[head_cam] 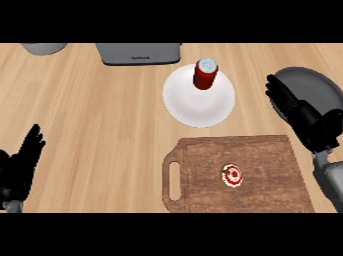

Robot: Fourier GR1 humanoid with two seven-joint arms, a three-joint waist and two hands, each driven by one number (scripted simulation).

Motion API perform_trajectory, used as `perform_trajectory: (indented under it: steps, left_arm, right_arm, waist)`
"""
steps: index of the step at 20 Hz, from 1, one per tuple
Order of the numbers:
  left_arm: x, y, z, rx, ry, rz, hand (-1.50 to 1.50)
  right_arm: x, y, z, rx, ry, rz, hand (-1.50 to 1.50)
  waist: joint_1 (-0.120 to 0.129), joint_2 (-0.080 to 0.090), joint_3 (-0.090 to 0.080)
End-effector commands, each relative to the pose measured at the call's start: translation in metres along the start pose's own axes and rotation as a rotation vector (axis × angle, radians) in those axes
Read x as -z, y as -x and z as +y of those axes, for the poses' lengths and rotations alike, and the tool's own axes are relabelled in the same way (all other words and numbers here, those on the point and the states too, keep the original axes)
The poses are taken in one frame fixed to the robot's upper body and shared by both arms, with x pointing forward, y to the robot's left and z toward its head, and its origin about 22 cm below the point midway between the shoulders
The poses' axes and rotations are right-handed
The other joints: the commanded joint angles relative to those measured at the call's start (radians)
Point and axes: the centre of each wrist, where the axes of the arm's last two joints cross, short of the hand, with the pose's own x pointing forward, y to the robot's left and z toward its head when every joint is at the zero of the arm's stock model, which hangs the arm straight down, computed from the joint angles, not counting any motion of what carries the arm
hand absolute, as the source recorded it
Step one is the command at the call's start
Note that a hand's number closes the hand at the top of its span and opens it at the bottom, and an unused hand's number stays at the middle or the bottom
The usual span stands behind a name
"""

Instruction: Pick the cupcake from the cutting board and place it in the pan

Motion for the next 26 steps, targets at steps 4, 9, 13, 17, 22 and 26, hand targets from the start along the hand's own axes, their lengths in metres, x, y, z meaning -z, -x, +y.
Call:
perform_trajectory:
  steps: [4, 9, 13, 17, 22, 26]
  left_arm:
    - [0.002, -0.033, -0.056, -0.121, 0.300, -0.116, 0.00]
    - [-0.008, -0.046, -0.099, -0.231, 0.479, -0.099, 0.00]
    - [-0.003, -0.060, -0.100, -0.265, 0.483, -0.092, 0.00]
    - [-0.013, -0.062, -0.114, -0.258, 0.515, -0.103, 0.00]
    - [-0.007, -0.066, -0.108, -0.248, 0.502, -0.093, 0.00]
    - [-0.014, -0.061, -0.116, -0.242, 0.526, -0.089, 0.00]
  right_arm:
    - [0.018, -0.046, 0.042, -0.292, -0.097, -0.154, 1.50]
    - [0.026, -0.077, 0.035, -0.810, 0.072, -0.335, -1.50]
    - [0.000, -0.051, 0.076, -0.719, 0.161, -0.503, -1.50]
    - [-0.002, -0.060, 0.093, -0.945, -0.066, -0.304, -1.50]
    - [-0.011, -0.046, 0.104, -1.311, -0.228, 0.027, -1.50]
    - [-0.008, -0.047, 0.126, -1.561, -0.312, 0.243, -1.50]
  waist:
    - [0.042, -0.003, -0.007]
    - [0.035, -0.010, -0.009]
    - [0.025, -0.004, -0.004]
    - [0.037, -0.006, -0.007]
    - [0.031, -0.014, -0.013]
    - [0.048, -0.013, -0.013]
